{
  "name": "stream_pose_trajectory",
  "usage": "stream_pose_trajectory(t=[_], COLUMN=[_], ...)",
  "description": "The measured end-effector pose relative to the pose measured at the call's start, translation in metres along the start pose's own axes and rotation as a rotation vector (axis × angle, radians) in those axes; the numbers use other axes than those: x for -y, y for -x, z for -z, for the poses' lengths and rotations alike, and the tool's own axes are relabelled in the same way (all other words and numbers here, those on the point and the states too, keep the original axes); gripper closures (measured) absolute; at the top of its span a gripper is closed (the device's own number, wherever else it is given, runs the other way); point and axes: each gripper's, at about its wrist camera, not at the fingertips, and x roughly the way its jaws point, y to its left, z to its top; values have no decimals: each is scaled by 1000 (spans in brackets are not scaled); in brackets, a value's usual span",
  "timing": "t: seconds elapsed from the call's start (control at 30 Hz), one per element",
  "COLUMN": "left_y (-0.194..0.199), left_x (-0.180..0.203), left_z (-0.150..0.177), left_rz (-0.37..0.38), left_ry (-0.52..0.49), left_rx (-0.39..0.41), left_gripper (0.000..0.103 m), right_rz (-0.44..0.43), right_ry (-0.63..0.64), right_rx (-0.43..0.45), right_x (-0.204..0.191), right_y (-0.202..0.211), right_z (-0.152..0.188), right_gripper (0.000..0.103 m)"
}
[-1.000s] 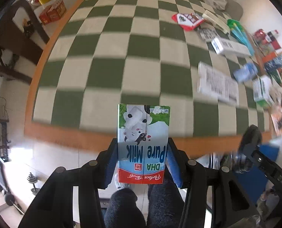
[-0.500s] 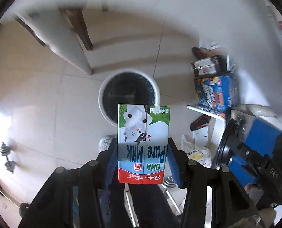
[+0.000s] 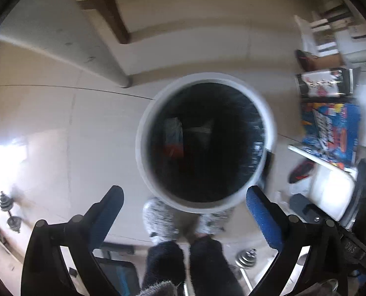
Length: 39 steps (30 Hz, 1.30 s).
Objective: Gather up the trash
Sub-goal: 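Carry carton and lid over the white bin and open both tools, then grasp the receipt with left tool while right tool grasps white box lid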
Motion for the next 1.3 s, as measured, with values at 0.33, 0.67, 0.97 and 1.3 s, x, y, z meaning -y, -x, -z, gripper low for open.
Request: stream_pose_trajectory(t=[0.33,0.67,0.97,1.3], left_y=[67,137,225,332], left_x=[-18,-6,1,8], left_z=[46,80,118,157], left_rz=[-173,-136,-130,-106], left_ry=[-33,-42,-81,-119], left_rx=[73,116,178,256], left_gripper=[1,1,1,1], right_rz=[348,384,346,288], right_ry=[174,218,230,230], right_rx=[62,112,181,211], right_x=[-34,-84,-125,-173], right_y=[34,124,216,330], right_z=[36,75,114,167], right_gripper=[0,0,0,0])
